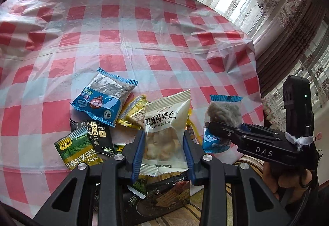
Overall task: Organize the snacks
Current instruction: 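Carry both packets to the white box and open both tools over it, then move both open tools back toward the snack pile, then grasp the green garlic peas packet with the left tool while the right tool grasps a yellow packet, then carry both packets to the white box and open both tools to drop them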
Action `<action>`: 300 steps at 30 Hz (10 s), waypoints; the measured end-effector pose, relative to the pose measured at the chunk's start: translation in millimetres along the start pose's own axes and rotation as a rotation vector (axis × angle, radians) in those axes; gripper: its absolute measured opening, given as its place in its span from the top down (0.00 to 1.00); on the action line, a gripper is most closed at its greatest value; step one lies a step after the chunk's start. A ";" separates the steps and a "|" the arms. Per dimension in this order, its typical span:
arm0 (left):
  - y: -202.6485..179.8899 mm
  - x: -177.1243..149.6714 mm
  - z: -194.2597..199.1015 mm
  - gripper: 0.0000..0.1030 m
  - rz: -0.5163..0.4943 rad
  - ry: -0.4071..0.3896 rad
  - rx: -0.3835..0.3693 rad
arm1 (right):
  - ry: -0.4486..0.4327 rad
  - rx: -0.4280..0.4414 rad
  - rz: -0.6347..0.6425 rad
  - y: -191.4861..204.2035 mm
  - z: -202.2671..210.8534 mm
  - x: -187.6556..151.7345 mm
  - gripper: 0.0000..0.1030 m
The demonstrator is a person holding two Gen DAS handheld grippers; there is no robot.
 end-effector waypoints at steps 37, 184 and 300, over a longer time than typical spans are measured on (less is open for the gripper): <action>-240.6 -33.6 -85.4 0.65 -0.405 0.220 -0.213 | -0.116 -0.176 -0.379 -220.5 119.4 -73.1 0.57; 121.2 -36.5 17.4 0.68 0.422 -0.055 0.045 | 0.134 -0.081 0.501 116.5 -83.7 22.8 0.28; -311.3 -62.2 -145.2 0.57 -0.339 0.391 -0.257 | -0.059 -0.236 -0.369 -297.1 125.4 -113.3 0.65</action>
Point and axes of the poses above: each gripper's, at about its wrist camera, not at the fingertips, and z roughly against the way its jaws point, y to its left, x to its top, the point moved 4 cm from there along -z, roughly the way its jaws point, and after that the axes turned 2 degrees about -x, right-handed, at the moved point
